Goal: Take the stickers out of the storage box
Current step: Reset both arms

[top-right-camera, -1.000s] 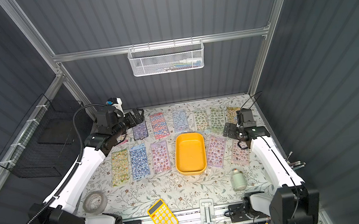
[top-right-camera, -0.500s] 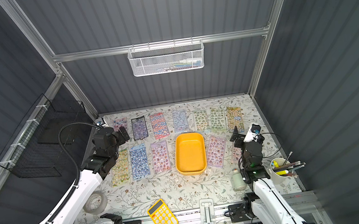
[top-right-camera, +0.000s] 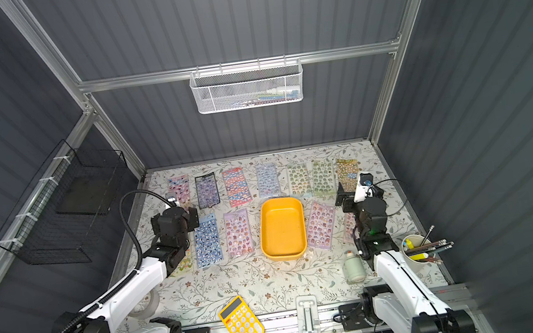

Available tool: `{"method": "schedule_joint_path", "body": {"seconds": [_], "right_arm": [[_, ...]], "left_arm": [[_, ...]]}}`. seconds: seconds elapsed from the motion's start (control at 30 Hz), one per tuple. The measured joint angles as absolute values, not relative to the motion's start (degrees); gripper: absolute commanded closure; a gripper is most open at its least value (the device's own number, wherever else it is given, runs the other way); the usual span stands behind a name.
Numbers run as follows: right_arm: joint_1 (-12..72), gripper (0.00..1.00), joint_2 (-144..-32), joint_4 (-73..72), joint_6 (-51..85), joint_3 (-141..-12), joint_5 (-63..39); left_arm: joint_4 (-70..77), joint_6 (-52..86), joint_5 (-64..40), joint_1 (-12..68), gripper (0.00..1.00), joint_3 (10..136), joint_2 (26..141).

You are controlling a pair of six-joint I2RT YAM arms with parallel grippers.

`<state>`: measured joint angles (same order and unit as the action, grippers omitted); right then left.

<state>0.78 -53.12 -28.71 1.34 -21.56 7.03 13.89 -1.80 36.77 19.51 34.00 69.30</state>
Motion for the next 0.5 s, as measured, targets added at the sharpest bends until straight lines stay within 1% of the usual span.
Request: {"method": "schedule_joint_path", "body": {"seconds": [0.17,0.33,0.5], "right_arm": [[0.8,0.01,-55.3,-30.3,1.5,-19.4,6.8],[0.8,0.01,-57.8,-31.6,1.6,-18.0,7.1],[0.8,0.01,-58.9,-34.0,1.8,-17.9,7.6]], "left_arm": [[20.4,-5.7,31.6,17.6,0.0,32.6,73.9],[25.6,-1.7,30.0,14.1,0.0,32.2,81.5],[32.7,-0.8,28.7,13.1,0.0,28.1,85.4]]}}
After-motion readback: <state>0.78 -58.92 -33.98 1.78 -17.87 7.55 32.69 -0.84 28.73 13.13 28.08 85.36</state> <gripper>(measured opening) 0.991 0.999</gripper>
